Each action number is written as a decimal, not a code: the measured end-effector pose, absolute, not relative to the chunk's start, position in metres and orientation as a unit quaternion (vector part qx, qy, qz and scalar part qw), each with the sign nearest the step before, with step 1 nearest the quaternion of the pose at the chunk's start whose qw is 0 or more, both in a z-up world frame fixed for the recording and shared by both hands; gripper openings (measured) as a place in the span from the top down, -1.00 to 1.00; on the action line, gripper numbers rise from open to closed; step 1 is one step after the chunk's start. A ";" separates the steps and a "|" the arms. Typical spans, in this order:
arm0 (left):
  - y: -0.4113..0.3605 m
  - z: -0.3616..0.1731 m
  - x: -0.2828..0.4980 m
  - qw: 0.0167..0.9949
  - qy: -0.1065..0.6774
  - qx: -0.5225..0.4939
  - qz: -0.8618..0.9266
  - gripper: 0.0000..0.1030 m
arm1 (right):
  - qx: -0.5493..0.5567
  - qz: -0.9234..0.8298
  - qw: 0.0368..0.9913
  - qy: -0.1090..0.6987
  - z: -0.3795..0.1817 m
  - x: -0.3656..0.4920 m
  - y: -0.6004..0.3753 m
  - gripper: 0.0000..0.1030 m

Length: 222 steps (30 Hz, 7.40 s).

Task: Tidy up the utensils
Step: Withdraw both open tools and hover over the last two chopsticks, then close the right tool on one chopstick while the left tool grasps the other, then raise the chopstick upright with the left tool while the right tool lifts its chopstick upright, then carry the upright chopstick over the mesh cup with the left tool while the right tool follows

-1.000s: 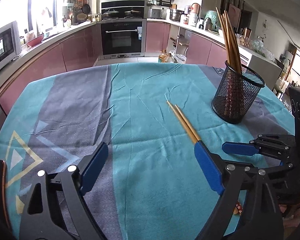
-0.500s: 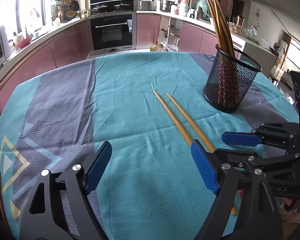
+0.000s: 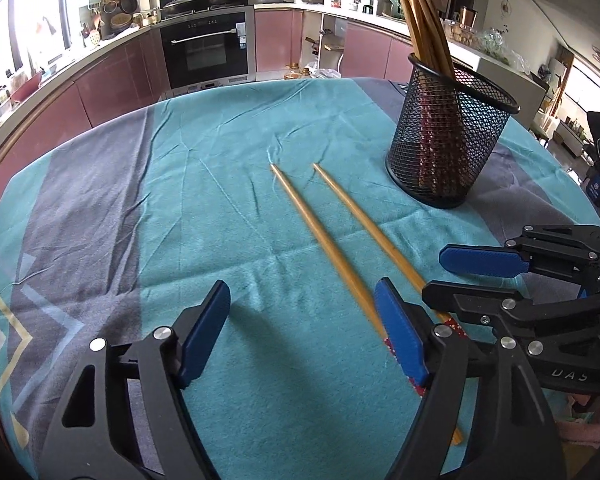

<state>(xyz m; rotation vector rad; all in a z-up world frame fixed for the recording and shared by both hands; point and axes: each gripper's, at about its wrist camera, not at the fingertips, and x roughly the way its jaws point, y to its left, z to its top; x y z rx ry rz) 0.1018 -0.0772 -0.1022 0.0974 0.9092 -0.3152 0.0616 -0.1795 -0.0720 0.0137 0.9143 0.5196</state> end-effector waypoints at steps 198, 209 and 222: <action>-0.093 0.006 0.071 0.914 0.327 -0.007 -0.239 0.86 | 0.106 0.233 0.922 0.292 0.020 0.042 -0.257 0.89; -0.098 0.010 0.071 0.915 0.323 -0.003 -0.243 0.86 | 0.107 0.228 0.925 0.285 0.024 0.042 -0.262 0.89; -0.100 0.017 0.073 0.917 0.317 0.000 -0.244 0.86 | 0.106 0.225 0.928 0.277 0.029 0.044 -0.264 0.89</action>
